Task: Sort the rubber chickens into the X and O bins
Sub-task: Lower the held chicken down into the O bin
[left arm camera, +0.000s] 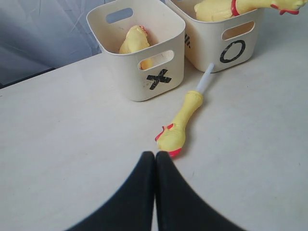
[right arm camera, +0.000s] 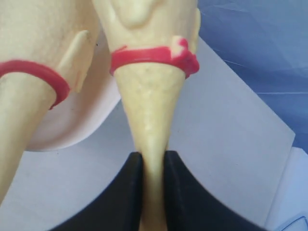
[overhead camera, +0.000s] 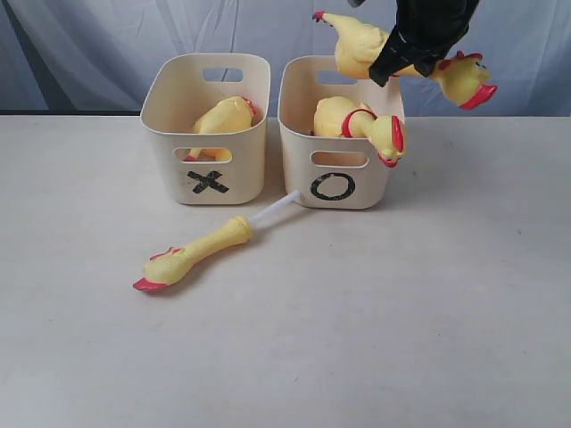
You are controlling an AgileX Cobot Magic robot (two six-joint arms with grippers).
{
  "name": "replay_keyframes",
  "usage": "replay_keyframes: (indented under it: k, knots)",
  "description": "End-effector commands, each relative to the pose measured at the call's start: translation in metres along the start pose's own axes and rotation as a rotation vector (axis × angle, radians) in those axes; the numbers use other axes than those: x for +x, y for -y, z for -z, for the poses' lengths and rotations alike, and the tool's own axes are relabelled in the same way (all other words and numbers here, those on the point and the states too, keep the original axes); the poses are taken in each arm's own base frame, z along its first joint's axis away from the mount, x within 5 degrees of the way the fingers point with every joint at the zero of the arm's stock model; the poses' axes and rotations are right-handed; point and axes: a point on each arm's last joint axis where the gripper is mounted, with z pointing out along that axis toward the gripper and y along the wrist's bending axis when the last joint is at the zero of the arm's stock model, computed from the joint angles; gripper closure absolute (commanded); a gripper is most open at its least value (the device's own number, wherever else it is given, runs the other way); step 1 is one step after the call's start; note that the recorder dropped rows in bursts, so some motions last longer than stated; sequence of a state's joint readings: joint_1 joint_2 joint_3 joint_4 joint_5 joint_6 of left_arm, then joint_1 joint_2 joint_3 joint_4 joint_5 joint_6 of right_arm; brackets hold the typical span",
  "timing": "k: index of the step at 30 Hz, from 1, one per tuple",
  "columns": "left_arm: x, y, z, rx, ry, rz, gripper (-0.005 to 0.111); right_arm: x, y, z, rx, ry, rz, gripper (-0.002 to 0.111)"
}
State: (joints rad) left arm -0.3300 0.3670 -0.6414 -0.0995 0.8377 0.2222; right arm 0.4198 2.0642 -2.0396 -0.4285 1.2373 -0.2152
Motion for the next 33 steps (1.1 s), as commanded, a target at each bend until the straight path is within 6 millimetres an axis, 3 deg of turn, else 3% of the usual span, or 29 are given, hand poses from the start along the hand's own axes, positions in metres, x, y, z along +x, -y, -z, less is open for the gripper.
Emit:
replay_keyframes:
  k: [1, 9, 27, 33]
  knots:
    - [0.000, 0.000, 0.001, -0.005, 0.015, 0.002, 0.106, 0.000, 0.008, 0.026, -0.013, 0.079, -0.044, 0.109]
    - [0.000, 0.000, 0.001, -0.006, 0.014, 0.001, 0.106, 0.003, 0.007, 0.056, -0.123, 0.165, -0.102, 0.109]
    - [0.000, -0.001, 0.001, -0.011, 0.013, -0.003, 0.106, 0.005, -0.029, 0.035, -0.400, 0.109, -0.213, 0.109]
    - [0.000, -0.001, 0.001, -0.011, 0.013, -0.003, 0.106, 0.005, -0.028, 0.035, -0.401, 0.103, -0.246, 0.109]
